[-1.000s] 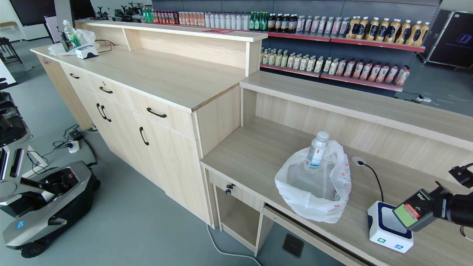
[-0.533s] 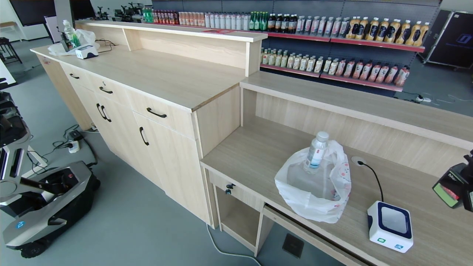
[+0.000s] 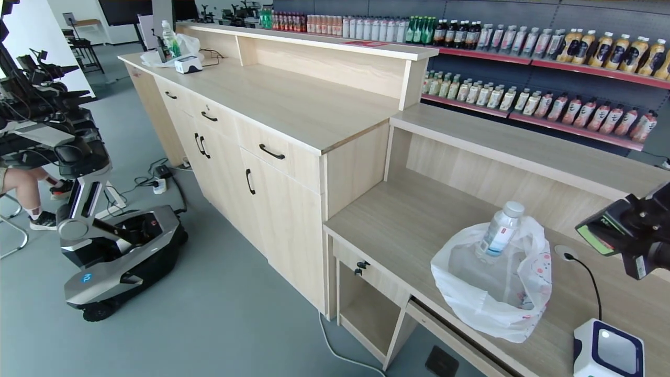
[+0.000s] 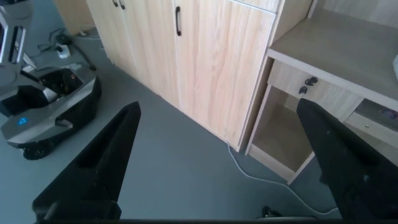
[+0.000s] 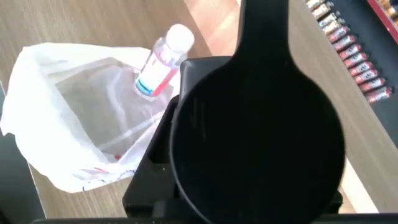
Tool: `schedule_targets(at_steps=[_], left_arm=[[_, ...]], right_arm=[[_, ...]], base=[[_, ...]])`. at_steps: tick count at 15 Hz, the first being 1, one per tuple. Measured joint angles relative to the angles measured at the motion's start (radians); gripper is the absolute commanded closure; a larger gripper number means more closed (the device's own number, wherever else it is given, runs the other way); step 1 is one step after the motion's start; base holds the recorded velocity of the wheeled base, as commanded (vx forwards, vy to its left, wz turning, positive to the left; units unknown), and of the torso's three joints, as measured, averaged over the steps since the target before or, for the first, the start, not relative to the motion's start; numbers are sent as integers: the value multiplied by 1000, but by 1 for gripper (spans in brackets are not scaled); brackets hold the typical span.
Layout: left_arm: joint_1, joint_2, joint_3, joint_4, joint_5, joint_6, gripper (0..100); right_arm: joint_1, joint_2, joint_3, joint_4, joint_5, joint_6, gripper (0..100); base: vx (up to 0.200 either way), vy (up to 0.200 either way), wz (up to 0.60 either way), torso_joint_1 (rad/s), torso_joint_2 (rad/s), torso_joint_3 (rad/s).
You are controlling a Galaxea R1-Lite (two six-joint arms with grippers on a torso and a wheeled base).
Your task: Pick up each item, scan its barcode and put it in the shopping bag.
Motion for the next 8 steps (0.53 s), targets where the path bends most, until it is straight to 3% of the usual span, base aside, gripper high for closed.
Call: schedule_targets(at_steps=[4,8], left_arm=[[0,0,0,0,0,0,0],[0,0,0,0,0,0,0]], right_arm=[[61,158,-7,-9,10,70,100],[57,388,-29,-35,27,95,100]], base=[[0,0,0,0,0,0],[0,0,0,0,0,0]])
